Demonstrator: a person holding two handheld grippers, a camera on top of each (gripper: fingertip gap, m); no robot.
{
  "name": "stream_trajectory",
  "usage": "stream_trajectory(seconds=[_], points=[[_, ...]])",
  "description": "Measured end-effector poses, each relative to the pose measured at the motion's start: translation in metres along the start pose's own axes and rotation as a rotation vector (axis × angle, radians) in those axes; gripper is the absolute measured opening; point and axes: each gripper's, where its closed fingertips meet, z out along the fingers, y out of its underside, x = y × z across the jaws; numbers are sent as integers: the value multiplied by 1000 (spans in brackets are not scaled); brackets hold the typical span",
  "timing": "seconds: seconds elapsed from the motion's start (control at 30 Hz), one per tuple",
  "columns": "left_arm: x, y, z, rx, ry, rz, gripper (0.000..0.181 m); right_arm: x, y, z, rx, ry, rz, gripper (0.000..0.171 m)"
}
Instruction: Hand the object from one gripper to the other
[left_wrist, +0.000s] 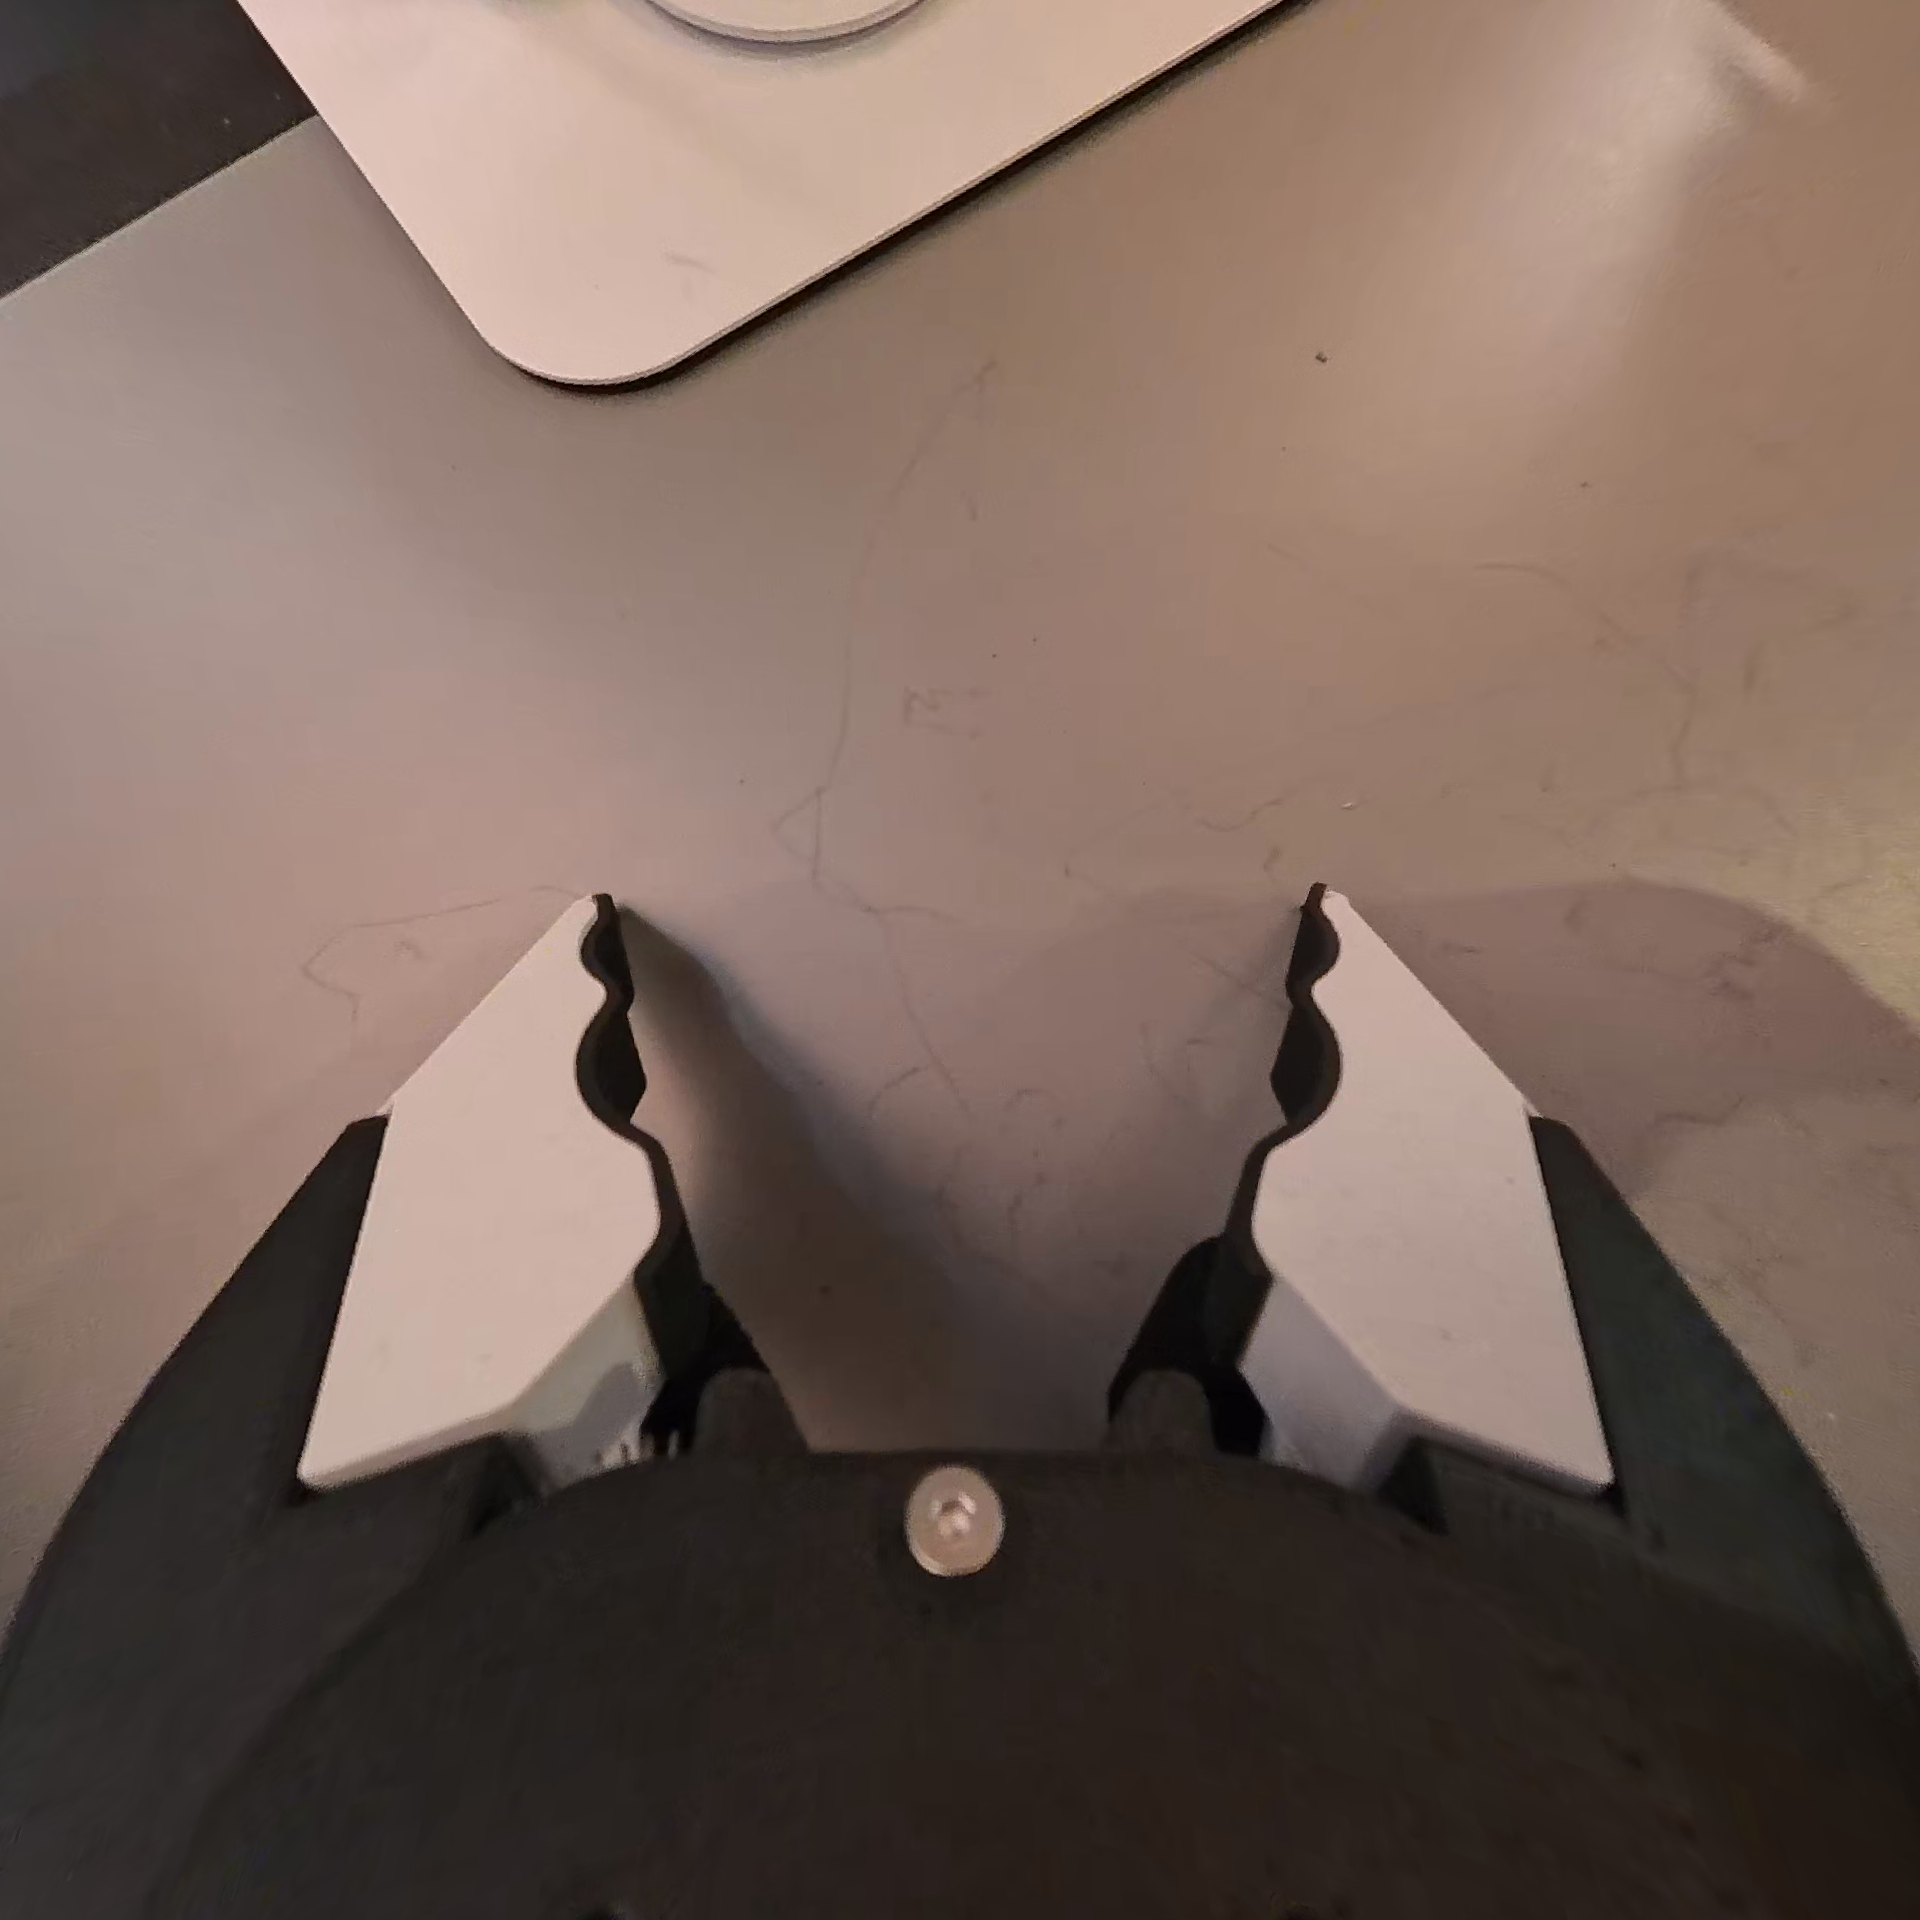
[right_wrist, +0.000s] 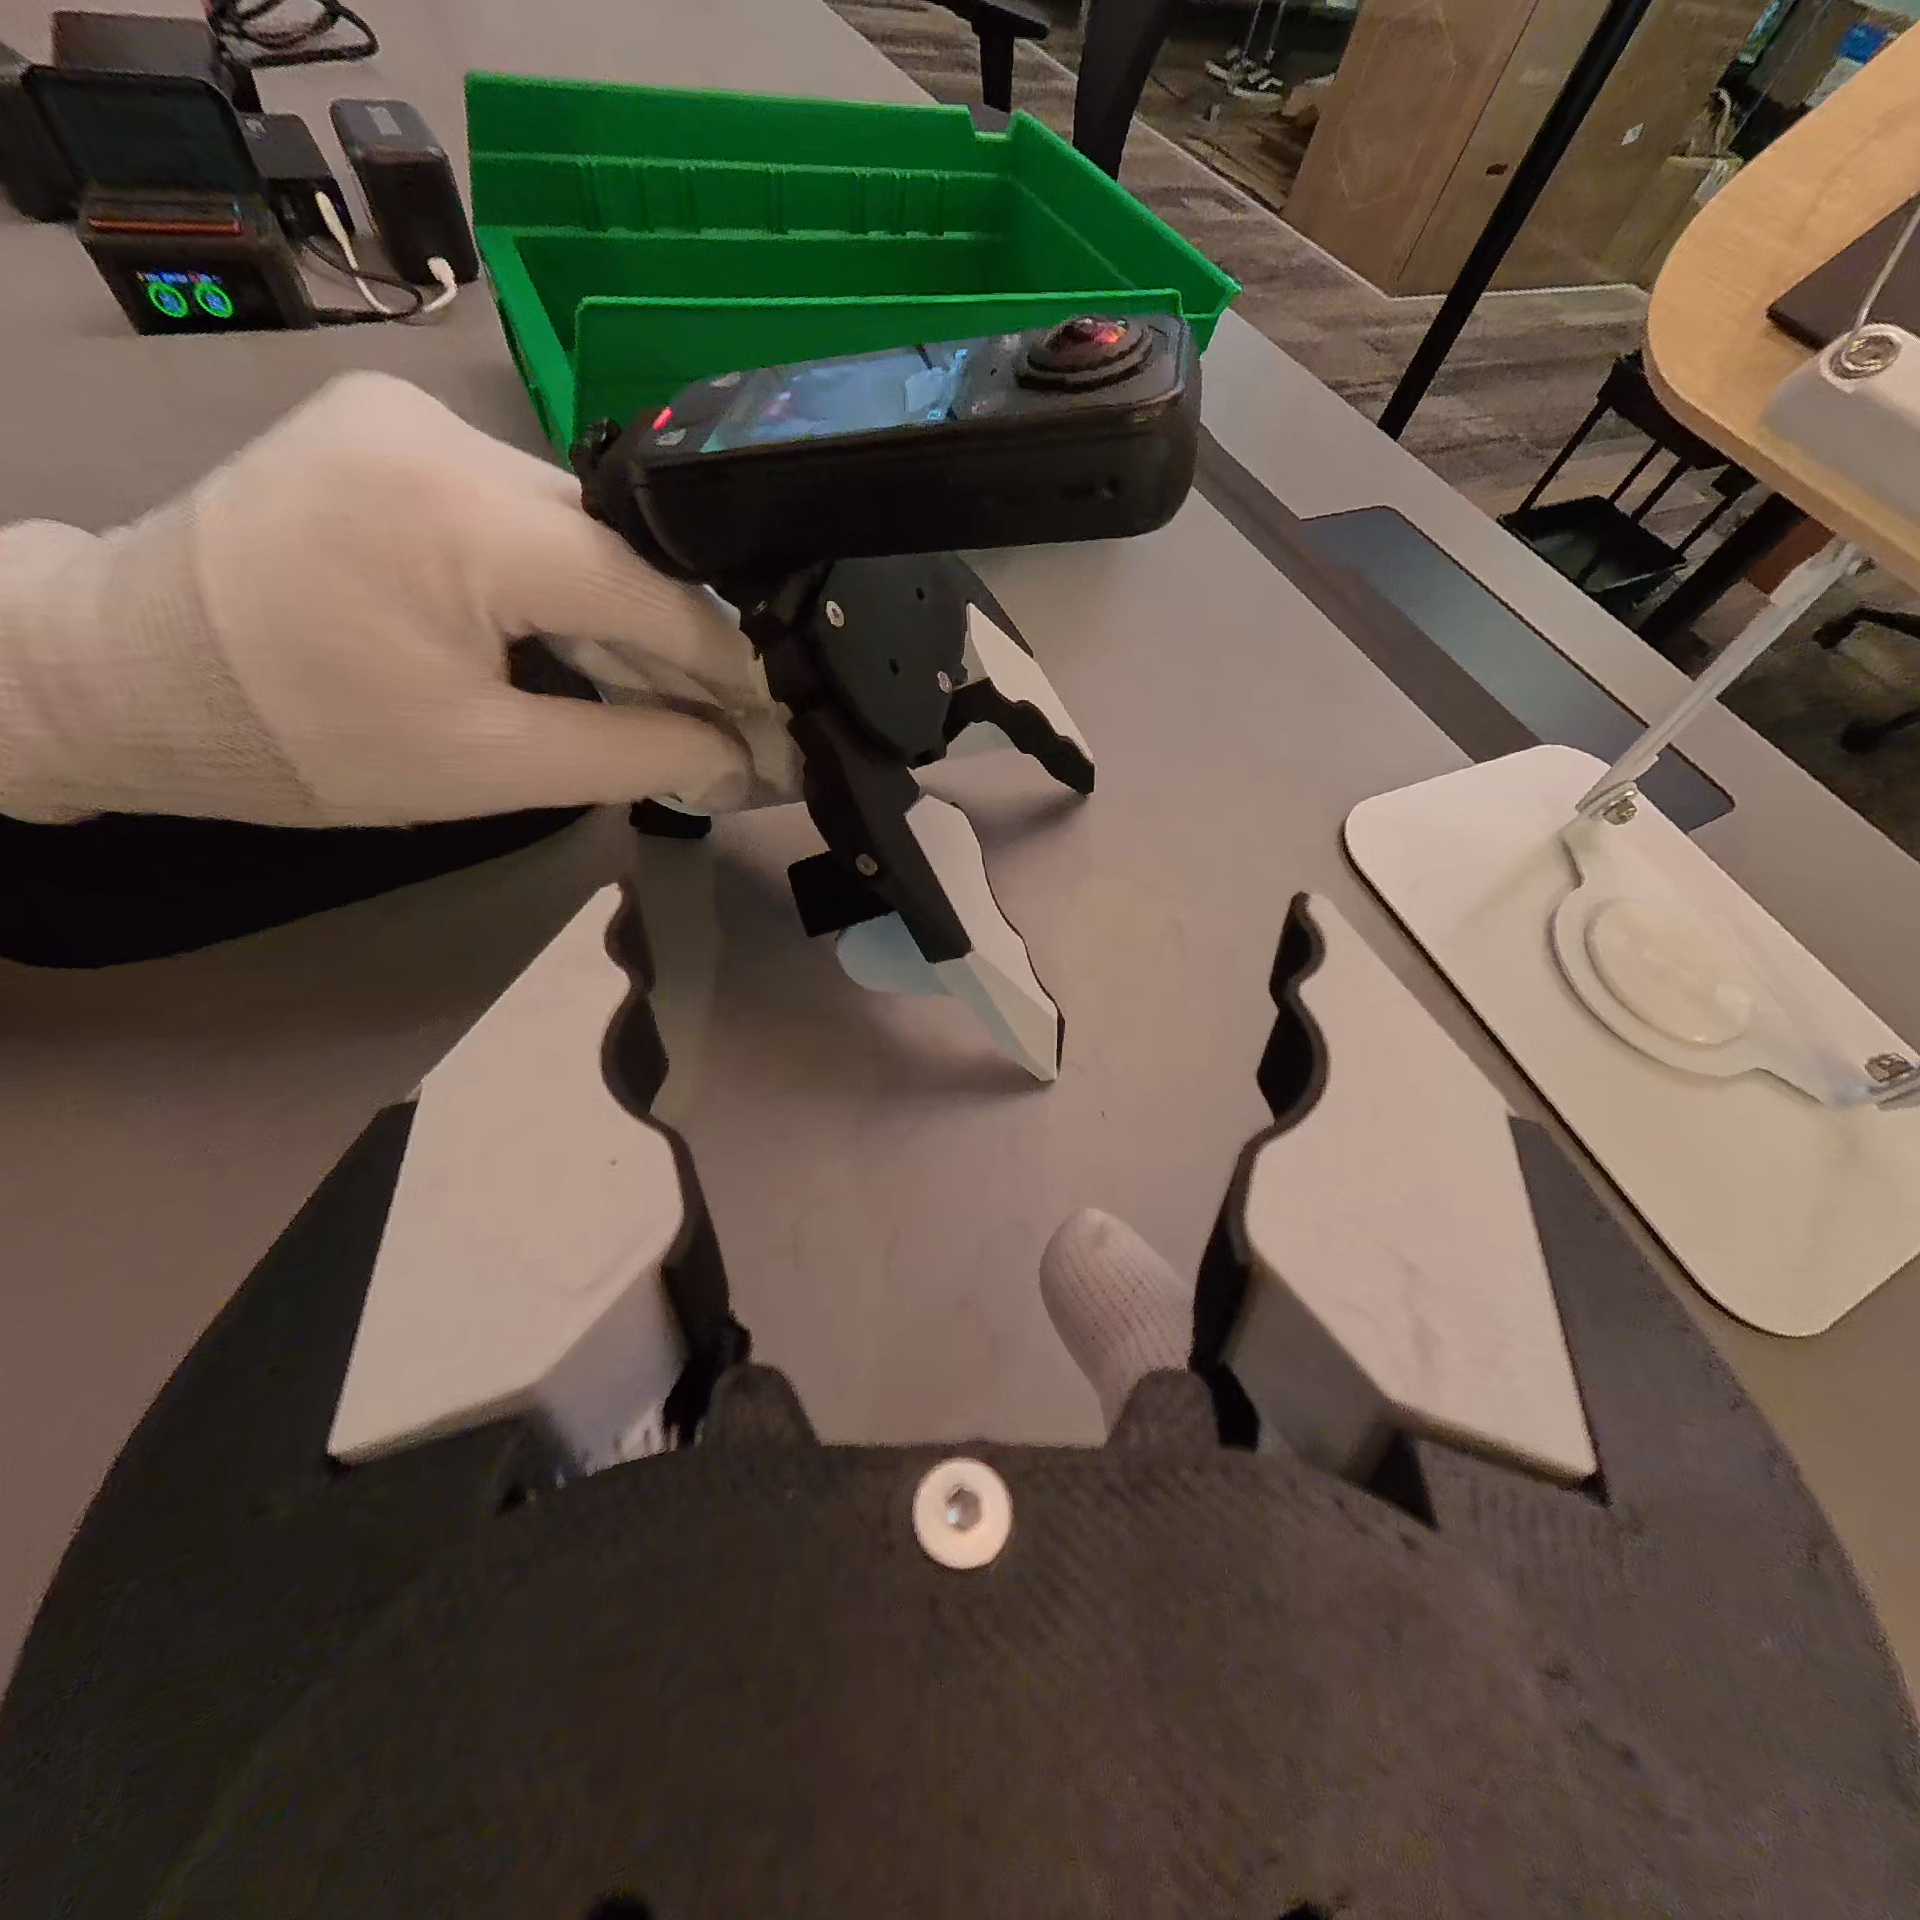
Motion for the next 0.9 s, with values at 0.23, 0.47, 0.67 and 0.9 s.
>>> stream_trajectory(seconds=[0.23, 0.47, 0.67, 0.9], points=[[0, 0, 0, 1, 0, 0, 123, -18, 0, -3, -32, -1, -24, 128], [0, 0, 0, 1, 0, 0, 123, -61, 16, -5, -188, -108, -53, 143], [0, 0, 0, 1, 0, 0, 123, -52, 19, -16, -174, -52, 70, 158], [0, 0, 0, 1, 0, 0, 123, -90, 8, -21, -202, -336, 195, 117]])
